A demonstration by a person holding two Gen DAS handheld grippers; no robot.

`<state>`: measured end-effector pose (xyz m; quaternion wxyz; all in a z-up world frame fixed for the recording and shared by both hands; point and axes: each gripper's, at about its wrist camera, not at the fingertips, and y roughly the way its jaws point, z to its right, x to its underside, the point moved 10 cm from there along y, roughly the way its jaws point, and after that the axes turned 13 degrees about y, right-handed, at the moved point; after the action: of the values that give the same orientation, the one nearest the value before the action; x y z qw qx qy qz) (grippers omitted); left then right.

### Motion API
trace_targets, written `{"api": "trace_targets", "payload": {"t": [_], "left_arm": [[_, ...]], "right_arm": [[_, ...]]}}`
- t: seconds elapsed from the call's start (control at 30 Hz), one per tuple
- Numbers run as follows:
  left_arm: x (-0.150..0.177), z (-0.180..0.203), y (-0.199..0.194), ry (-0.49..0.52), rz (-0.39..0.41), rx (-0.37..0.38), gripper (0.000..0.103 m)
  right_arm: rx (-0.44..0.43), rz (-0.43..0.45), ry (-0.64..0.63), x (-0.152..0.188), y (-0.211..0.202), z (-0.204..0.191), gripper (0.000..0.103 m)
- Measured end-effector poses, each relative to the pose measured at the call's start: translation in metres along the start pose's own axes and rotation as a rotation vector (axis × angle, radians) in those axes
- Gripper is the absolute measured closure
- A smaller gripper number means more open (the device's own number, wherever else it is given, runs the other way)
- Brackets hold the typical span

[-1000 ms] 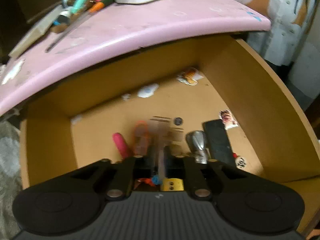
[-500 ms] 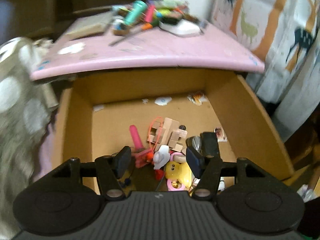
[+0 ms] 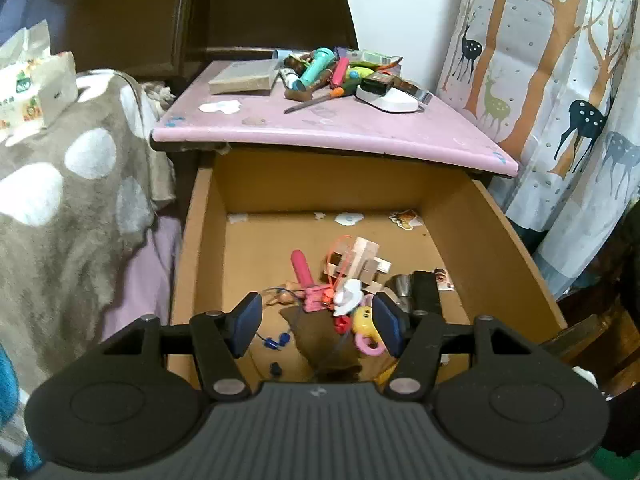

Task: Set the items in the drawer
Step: 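Push the upper drawer shut with the right gripper while the left gripper withdraws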

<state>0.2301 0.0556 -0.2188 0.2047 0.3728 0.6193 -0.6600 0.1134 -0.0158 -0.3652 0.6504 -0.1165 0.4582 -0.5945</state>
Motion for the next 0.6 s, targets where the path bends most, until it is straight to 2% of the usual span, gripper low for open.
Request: {"api": "trace_targets", "payload": {"t": [0.13, 0.2, 0.33, 0.4, 0.6], "left_arm": [[0.004, -0.009, 0.002, -0.037, -0.008, 0.0, 0.043], [0.005, -0.012, 0.001, -0.047, -0.011, 0.008, 0.043], [-0.002, -0.011, -0.003, -0.042, 0.016, 0.027, 0.043], [-0.006, -0.013, -0.004, -0.042, 0.025, 0.034, 0.043], [-0.013, -0.018, -0.008, -0.039, 0.043, 0.053, 0.043]], "right_arm": [[0.048, -0.012, -0.016, -0.001, 0.003, -0.002, 0.059], [0.066, -0.02, -0.022, -0.002, 0.004, 0.0, 0.069], [0.105, -0.017, -0.04, -0.006, 0.006, 0.002, 0.081], [0.125, -0.016, -0.049, -0.009, 0.007, 0.003, 0.095], [0.184, -0.011, -0.075, -0.015, 0.01, 0.006, 0.099]]}}
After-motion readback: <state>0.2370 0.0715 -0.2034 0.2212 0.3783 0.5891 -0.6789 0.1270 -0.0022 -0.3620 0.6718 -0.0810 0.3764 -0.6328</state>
